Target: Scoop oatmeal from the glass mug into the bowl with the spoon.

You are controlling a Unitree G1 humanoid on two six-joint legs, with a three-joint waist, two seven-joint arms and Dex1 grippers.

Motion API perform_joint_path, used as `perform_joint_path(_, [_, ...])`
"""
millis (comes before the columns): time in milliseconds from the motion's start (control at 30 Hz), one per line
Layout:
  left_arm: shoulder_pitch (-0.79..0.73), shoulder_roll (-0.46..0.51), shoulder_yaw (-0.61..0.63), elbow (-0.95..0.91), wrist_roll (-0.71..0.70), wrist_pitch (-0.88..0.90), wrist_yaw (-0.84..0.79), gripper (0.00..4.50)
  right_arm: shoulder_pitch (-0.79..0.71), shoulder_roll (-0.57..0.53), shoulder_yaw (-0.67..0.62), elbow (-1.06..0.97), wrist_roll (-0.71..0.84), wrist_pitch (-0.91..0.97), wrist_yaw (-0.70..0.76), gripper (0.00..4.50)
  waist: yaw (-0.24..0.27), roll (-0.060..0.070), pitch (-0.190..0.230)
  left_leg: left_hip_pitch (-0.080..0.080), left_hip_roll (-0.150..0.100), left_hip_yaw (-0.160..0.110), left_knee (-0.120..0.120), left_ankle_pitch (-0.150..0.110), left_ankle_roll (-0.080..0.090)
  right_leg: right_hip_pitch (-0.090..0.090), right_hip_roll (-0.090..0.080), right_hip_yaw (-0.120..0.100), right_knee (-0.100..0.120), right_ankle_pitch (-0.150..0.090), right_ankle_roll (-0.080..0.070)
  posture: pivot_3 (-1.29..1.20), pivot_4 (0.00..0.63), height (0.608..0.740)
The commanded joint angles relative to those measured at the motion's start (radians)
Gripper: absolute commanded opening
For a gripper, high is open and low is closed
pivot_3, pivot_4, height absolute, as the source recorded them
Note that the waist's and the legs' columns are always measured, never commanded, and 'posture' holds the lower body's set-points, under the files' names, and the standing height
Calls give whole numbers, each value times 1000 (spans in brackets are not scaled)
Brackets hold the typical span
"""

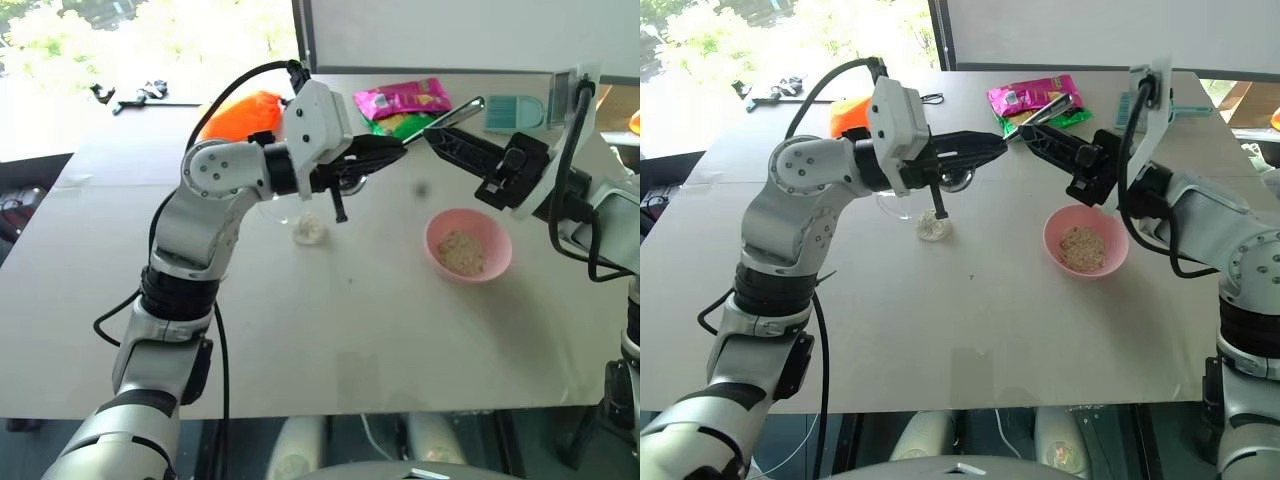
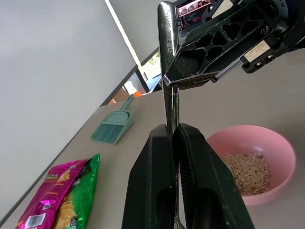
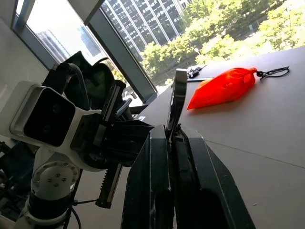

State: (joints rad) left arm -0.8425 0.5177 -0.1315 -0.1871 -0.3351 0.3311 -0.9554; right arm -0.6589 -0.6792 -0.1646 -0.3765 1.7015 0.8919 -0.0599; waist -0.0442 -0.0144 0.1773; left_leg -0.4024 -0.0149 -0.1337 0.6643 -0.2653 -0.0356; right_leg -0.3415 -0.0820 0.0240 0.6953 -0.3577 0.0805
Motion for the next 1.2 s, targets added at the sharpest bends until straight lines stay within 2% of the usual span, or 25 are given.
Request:
perform_joint_path(33, [-7,1,8,-41,1,-27,-3,0,-34,5,-8,-10,19,-19,-5,93,0,0,0,0,0,0,0,0,0,0,0,0,0,0,0,0,150,740])
perform_joint_path(133, [-7,0,6,-44,2,-27,0,0,-37,26,-12,-9,20,-36,-14,93,-1,0,0,0,0,0,0,0,0,0,0,0,0,0,0,0,150,740])
perform_joint_path(200, [-10,-3,8,-46,-1,-23,3,0,-37,33,-10,-15,5,-36,-11,651,0,0,0,0,0,0,0,0,0,0,0,0,0,0,0,0,150,740])
perform_joint_path(333, [-12,-4,9,-42,1,-22,3,0,-39,48,-5,-20,2,-39,-33,2367,0,0,0,0,0,0,0,0,0,0,0,0,0,0,0,0,150,740])
perform_joint_path(433, [-13,-4,10,-40,3,-23,4,0,-41,55,-5,-19,13,-42,-43,2367,0,1,0,0,0,0,0,0,0,0,0,0,0,0,0,0,150,740])
perform_joint_path(533, [-15,-3,12,-37,7,-24,8,0,-43,57,-6,-16,14,-40,-45,1418,0,1,1,0,0,0,0,0,0,0,0,0,0,0,0,0,150,740])
perform_joint_path(633, [-20,-5,12,-38,7,-21,11,0,-43,57,-4,-17,15,-36,-43,108,0,1,1,0,0,0,0,0,0,0,0,0,0,0,0,0,150,740])
perform_joint_path(867, [-12,-4,24,-36,-16,15,12,0,-42,57,-7,-11,14,-37,-45,108,0,1,1,0,0,0,0,0,0,0,0,0,0,0,0,0,150,740])
perform_joint_path(967, [-15,-8,41,-34,-34,51,32,968,-43,59,-10,-8,14,-41,-48,0,0,1,1,0,0,0,0,0,0,0,0,0,0,0,0,0,150,740])
perform_joint_path(1033, [-17,-14,52,-37,-46,72,52,1845,-44,58,-13,-5,10,-43,-50,0,0,1,1,0,0,0,0,0,0,0,0,0,0,0,0,0,150,740])
perform_joint_path(1067, [-19,-15,62,-44,-65,99,60,1967,-45,55,-18,2,6,-44,-52,0,0,1,1,0,0,0,0,0,0,0,0,0,0,0,0,0,150,740])
perform_joint_path(1100, [-21,-10,85,-55,-100,141,65,2329,-46,46,-25,14,-5,-42,-49,0,-1,1,1,0,0,0,0,0,0,0,0,0,0,0,0,0,150,740])
perform_joint_path(1200, [-16,38,166,-85,-206,256,58,2329,-44,11,-62,56,-22,-38,-30,0,-1,1,1,0,0,0,0,0,0,0,0,0,0,0,0,0,150,740])
